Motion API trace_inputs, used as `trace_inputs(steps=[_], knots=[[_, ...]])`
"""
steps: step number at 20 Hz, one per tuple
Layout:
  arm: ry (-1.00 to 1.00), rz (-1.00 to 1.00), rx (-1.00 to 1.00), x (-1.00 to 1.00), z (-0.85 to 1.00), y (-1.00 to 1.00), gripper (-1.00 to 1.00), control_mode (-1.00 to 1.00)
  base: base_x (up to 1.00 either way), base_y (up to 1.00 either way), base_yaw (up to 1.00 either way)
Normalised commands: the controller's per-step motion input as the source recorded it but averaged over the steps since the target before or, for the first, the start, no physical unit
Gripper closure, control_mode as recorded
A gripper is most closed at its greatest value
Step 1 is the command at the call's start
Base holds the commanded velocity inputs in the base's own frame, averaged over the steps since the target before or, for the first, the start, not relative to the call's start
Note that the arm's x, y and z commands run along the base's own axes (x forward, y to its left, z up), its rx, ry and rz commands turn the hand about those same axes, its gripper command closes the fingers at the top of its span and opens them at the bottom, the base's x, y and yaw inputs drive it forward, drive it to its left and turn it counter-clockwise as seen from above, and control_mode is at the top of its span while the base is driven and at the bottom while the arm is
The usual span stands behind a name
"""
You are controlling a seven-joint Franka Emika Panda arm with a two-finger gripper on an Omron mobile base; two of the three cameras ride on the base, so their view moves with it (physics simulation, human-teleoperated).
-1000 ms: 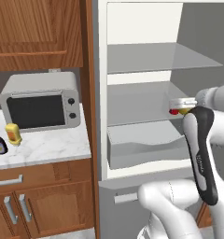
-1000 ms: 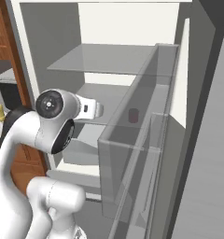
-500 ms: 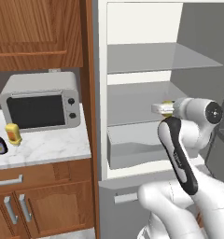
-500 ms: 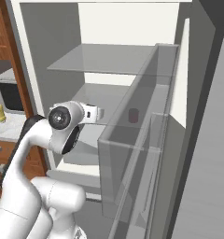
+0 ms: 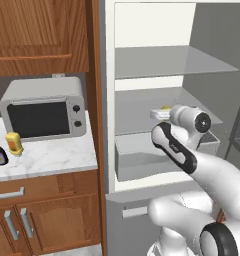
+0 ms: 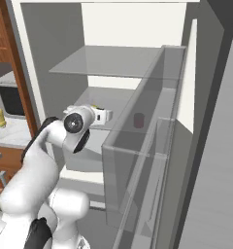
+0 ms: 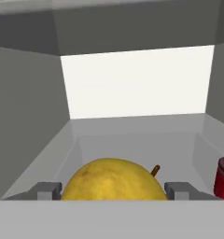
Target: Place the mustard and condiment bottle from the counter to the top shelf of the fridge. If the existing items in the fridge are on the top shelf, move them to other shelves.
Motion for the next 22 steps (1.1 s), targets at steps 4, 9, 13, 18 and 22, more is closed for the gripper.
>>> trace_inputs(steps=[4, 9, 13, 18, 22], knots=[[0.15, 0.0, 0.0, 0.85, 0.0, 0.0, 1.0, -1.0, 0.0, 0.0, 0.0], [0.12, 0.0, -0.03, 0.98, -0.25, 0.01, 1.0, -1.0, 0.0, 0.0, 0.0], [-0.01, 0.0, -0.1, 0.93, -0.55, 0.1, -1.0, -1.0, 0.0, 0.0, 0.0], [-0.01, 0.0, 0.0, 0.21, -0.06, 0.04, -1.0, -1.0, 0.0, 0.0, 0.0], [-0.08, 0.0, 0.0, -0.25, 0.44, 0.06, -1.0, -1.0, 0.0, 0.0, 0.0]])
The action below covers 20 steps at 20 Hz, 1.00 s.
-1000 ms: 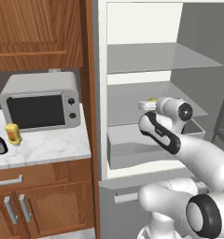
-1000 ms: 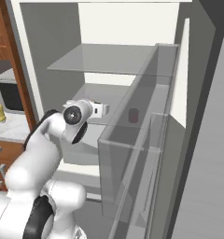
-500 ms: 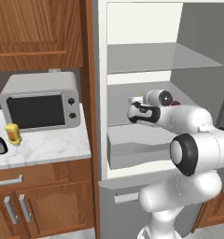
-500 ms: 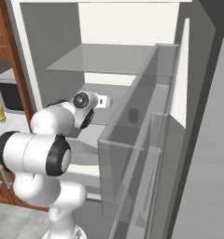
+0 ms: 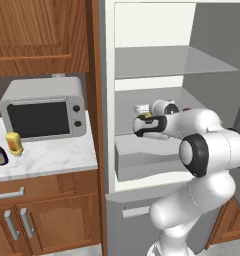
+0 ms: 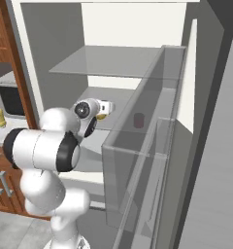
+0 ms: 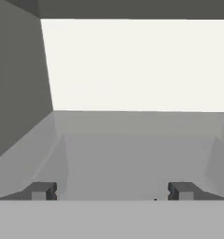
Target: Place the mustard and condiment bottle from the counter to the top shelf of the fridge. If the existing items in the fridge are on the top shelf, move them to other shelves.
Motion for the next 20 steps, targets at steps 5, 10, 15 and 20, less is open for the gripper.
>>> trace_inputs(steps=[5, 10, 15, 20], knots=[[-0.06, 0.0, 0.0, -0.47, 0.98, 0.19, -1.0, -1.0, 0.0, 0.0, 0.0], [0.02, -0.03, 0.0, -0.96, 1.0, 0.02, -1.0, -1.0, 0.0, 0.0, 0.0], [0.06, -0.01, 0.0, -1.0, 0.98, 0.0, -1.0, -1.0, 0.0, 0.0, 0.0], [0.12, 0.0, 0.0, -1.0, 0.76, -0.01, -1.0, -1.0, 0.0, 0.0, 0.0]])
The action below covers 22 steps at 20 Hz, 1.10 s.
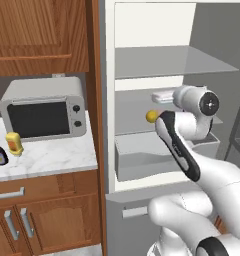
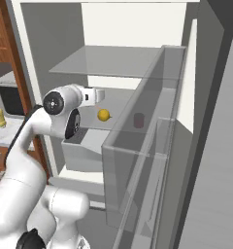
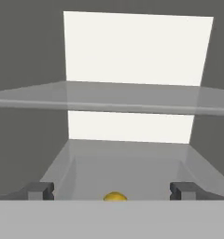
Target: Place the mustard and condiment bottle from the counter to the top shelf of the fridge. If the existing items in the fridge are on the top shelf, move them to other shelves.
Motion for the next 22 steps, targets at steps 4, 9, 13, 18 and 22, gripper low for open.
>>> trace_inputs(steps=[4, 9, 13, 18, 22], knots=[[0.11, 0.0, 0.0, -1.0, 0.1, -0.12, -1.0, -1.0, 0.0, 0.0, 0.0], [0.28, 0.0, -0.07, -1.0, -0.05, -0.01, -1.0, -1.0, 0.0, 0.0, 0.0], [0.23, 0.0, -0.02, -0.93, -0.04, -0.01, -1.0, -1.0, 0.0, 0.0, 0.0], [0.0, 0.0, 0.0, -0.09, 0.0, 0.0, -1.0, -1.0, 0.0, 0.0, 0.0], [0.0, 0.0, 0.0, -0.46, 0.0, 0.0, -1.0, -1.0, 0.0, 0.0, 0.0]])
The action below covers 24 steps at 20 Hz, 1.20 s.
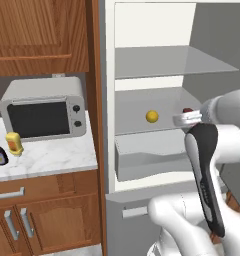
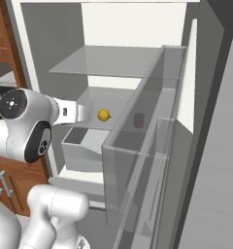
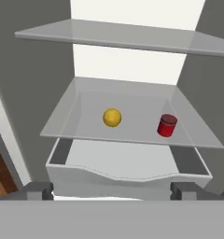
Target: Place the mustard and condiment bottle from the counter to the top shelf of the fridge. If the existing items in the fridge are on the top shelf, move them to other shelves.
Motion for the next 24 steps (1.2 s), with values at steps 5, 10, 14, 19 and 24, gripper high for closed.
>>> trace_inputs(steps=[5, 10, 14, 19, 24], knots=[[0.0, 0.01, 0.01, -0.9, 0.0, 0.0, -1.0, -1.0, 0.0, 0.0, 0.0], [0.0, 0.02, 0.0, -0.2, 0.0, 0.0, -1.0, 1.0, -0.8, 0.48, 0.2], [0.0, 0.0, 0.0, 0.0, 0.0, 0.0, -1.0, 1.0, -0.74, 1.0, 0.3], [0.0, 0.0, 0.0, 0.0, 0.0, 0.0, -1.0, 1.0, -0.07, 1.0, 0.2], [0.0, 0.0, 0.0, 0.0, 0.0, 0.0, -1.0, 1.0, 0.78, 0.92, 0.04]])
